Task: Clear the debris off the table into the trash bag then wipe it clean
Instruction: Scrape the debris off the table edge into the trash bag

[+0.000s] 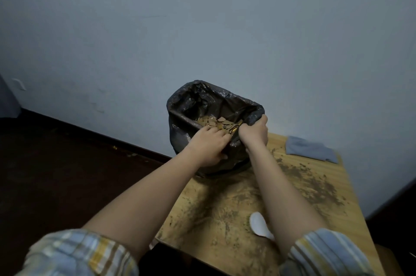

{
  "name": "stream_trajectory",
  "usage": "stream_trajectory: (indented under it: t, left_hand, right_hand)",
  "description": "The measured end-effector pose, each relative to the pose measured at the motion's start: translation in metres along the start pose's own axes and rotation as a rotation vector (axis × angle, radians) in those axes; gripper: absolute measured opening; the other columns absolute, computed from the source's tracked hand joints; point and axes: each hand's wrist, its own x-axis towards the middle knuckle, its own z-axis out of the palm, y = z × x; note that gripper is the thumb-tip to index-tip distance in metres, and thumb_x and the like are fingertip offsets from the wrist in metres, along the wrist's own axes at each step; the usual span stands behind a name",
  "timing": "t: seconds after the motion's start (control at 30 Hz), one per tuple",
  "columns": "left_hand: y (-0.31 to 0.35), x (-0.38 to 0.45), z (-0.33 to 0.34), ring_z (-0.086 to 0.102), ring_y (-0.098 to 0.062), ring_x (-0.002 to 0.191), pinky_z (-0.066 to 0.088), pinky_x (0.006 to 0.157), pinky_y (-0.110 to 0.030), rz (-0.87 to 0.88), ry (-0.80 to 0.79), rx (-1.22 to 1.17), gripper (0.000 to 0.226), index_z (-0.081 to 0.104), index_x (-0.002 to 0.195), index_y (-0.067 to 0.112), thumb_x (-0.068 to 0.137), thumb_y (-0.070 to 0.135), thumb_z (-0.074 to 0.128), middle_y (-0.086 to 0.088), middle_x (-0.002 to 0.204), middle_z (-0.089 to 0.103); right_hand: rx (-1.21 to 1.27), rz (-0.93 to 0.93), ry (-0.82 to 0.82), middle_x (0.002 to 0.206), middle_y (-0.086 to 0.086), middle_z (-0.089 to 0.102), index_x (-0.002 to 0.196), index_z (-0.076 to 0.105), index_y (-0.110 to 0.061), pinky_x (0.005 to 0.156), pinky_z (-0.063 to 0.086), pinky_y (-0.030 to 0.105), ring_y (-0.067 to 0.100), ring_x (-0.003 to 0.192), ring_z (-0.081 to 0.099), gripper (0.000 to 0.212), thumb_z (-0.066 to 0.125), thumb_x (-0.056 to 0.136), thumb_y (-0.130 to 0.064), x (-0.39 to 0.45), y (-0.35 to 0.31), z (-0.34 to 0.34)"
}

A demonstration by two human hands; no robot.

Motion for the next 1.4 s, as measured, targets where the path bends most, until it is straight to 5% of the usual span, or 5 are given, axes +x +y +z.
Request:
stream_trajectory:
  t: [0.67,0.8,0.97,1.17,1.4]
  left_hand:
    - [0.079,0.086,0.003,0.056,-0.025,0.111,0.041,0.089,-0.036,-0.256,0.032,-0.044,0.037,0.044,0.124,0.009,0.09,0.022,0.053,-0.006,0.119,0.06]
    - [0.075,0.082,0.006,0.058,-0.024,0.107,0.04,0.089,-0.034,-0.27,0.099,-0.009,0.027,0.049,0.114,0.012,0.091,0.024,0.053,-0.005,0.114,0.063]
    - [0.067,0.066,0.009,0.057,-0.026,0.106,0.04,0.091,-0.036,-0.255,0.072,0.03,0.023,0.049,0.11,0.012,0.088,0.019,0.051,-0.006,0.112,0.063]
    - [0.067,0.037,0.012,0.057,-0.026,0.105,0.039,0.087,-0.034,-0.218,0.108,0.014,0.02,0.049,0.108,0.013,0.089,0.02,0.053,-0.005,0.11,0.063]
    - [0.074,-0.004,0.018,0.057,-0.024,0.104,0.038,0.085,-0.034,-0.2,0.125,0.015,0.017,0.049,0.106,0.014,0.09,0.018,0.049,-0.004,0.11,0.063]
  right_hand:
    - [0.37,-0.019,-0.23,0.125,0.005,0.055,0.141,0.022,-0.02,0.09,0.052,0.044,0.025,0.106,0.056,0.073,0.066,0.084,-0.032,0.051,0.045,-0.059]
    - [0.421,-0.066,-0.328,0.117,0.003,0.059,0.149,0.021,-0.026,0.069,0.056,0.03,0.018,0.1,0.06,0.069,0.058,0.093,-0.041,0.048,0.055,-0.068]
    - [0.119,-0.173,-0.336,0.12,0.002,0.054,0.151,0.022,-0.023,0.094,0.048,0.038,0.022,0.11,0.056,0.062,0.05,0.097,-0.032,0.025,0.091,-0.087]
    - [-0.538,-0.381,-0.564,0.108,0.004,0.066,0.116,0.066,-0.018,0.074,0.047,0.027,0.019,0.092,0.061,0.025,0.058,0.092,-0.022,-0.022,0.148,-0.113]
    - [-1.126,-0.305,-0.635,0.081,0.006,0.057,0.086,0.058,-0.014,0.053,0.032,0.029,0.024,0.069,0.052,0.021,0.064,0.085,-0.035,-0.073,0.188,-0.112]
